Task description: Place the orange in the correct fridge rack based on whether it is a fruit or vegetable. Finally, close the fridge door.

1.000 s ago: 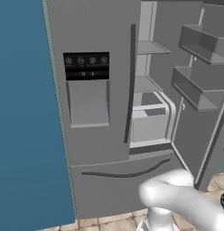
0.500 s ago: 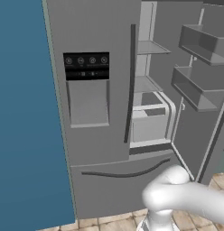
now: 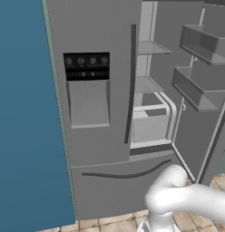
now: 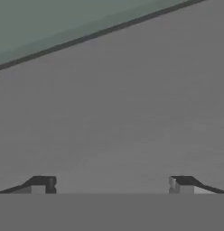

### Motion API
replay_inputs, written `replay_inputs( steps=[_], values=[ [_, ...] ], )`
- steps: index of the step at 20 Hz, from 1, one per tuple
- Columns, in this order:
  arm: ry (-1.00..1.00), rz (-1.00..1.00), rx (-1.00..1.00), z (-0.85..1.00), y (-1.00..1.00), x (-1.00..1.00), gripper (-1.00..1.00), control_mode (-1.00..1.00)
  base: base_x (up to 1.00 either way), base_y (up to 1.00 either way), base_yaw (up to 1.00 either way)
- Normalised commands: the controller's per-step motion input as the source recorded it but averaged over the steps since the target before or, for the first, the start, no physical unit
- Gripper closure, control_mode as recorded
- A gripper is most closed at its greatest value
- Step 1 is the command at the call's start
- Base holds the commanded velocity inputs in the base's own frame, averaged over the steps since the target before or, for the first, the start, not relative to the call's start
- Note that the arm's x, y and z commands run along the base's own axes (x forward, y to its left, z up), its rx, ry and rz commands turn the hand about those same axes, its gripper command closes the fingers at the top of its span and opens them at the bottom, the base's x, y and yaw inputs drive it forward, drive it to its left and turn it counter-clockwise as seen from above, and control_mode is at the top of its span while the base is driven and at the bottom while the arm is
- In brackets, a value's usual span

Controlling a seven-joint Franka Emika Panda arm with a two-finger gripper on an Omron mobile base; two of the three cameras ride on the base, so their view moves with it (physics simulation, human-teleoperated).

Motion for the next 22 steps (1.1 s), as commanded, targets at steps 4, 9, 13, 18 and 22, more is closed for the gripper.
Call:
replay_inputs(
  steps=[4,9,13,18,22],
  values=[
    [-0.07,0.15,-0.03,0.01,1.00,0.28,-1.00,-1.00,0.00,0.00,0.00],
    [-0.14,0.10,-0.01,0.09,1.00,0.40,-1.00,-1.00,0.00,0.00,0.00],
    [-0.18,0.06,0.00,0.13,1.00,0.43,-1.00,-1.00,0.00,0.00,0.00],
    [-0.23,0.07,-0.01,0.10,0.99,0.15,-1.00,-1.00,0.00,0.00,0.00],
    [-0.28,0.01,-0.04,0.10,1.00,0.00,-1.00,-1.00,0.00,0.00,0.00]
  ],
)
